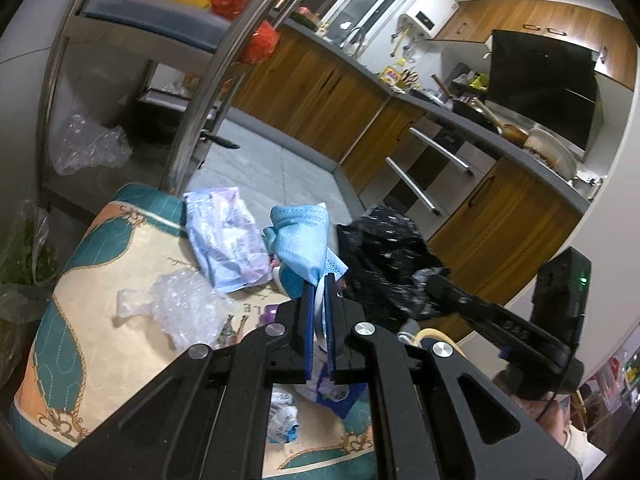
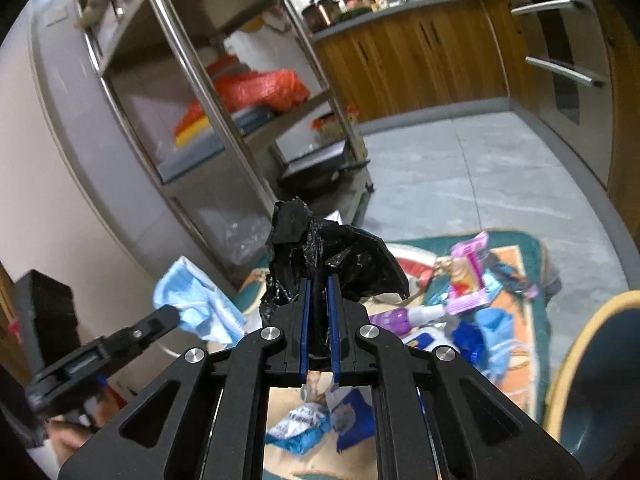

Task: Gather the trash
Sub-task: 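Lift the black bag and blue mask and carry both over the bin, then open both tools to drop the black bag and mask into the bin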

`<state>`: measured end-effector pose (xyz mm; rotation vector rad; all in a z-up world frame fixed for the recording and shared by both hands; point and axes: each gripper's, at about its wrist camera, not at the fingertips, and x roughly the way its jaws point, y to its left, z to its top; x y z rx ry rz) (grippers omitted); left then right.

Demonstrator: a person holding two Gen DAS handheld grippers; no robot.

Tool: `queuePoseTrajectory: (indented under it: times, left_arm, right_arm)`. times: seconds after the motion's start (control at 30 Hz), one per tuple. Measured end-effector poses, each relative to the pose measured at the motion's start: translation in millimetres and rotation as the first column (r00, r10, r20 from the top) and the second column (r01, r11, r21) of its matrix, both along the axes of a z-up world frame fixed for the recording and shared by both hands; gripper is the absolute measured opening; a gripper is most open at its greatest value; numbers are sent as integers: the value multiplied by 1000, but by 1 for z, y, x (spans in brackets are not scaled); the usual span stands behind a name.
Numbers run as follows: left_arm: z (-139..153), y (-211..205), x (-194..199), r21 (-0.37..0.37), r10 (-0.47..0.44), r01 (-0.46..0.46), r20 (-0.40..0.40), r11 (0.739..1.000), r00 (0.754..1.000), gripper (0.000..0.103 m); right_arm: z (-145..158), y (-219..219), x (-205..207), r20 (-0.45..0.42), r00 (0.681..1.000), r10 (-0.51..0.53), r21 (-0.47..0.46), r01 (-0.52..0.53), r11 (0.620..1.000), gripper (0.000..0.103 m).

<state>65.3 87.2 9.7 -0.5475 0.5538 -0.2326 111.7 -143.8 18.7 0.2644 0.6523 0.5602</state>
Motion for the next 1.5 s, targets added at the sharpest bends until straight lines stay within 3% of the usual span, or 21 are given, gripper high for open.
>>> queuePoseTrajectory:
  times: [0.3, 0.67, 0.9, 1.07, 1.33, 1.5]
  left_arm:
    - [5, -31, -2, 19, -84, 84, 21, 996, 996, 4]
    - [5, -99, -2, 41, -251, 250, 10, 967, 968, 4]
    - [0, -155, 11, 17, -369, 369, -18, 929, 929, 4]
    - [-6, -204, 17, 48, -462, 463, -44, 885, 886, 4]
    - [-30, -268, 38, 41, -550, 558, -122, 829, 826, 4]
    - [-53, -289, 54, 19, -565, 577, -183, 816, 805, 4]
  right_arm:
    - [17, -61, -42, 43, 995, -85, -1, 85, 996, 9]
    - [1, -129, -82, 62, 966, -249, -6, 250, 968, 9]
    - [-16, -180, -87, 5, 927, -375, 26, 375, 927, 9]
    - [-35, -207, -83, -75, 895, -441, 20, 443, 896, 10]
    - [-50, -216, -80, -131, 870, -475, -21, 477, 879, 10]
    - [-67, -215, -70, -195, 854, -483, -83, 476, 875, 10]
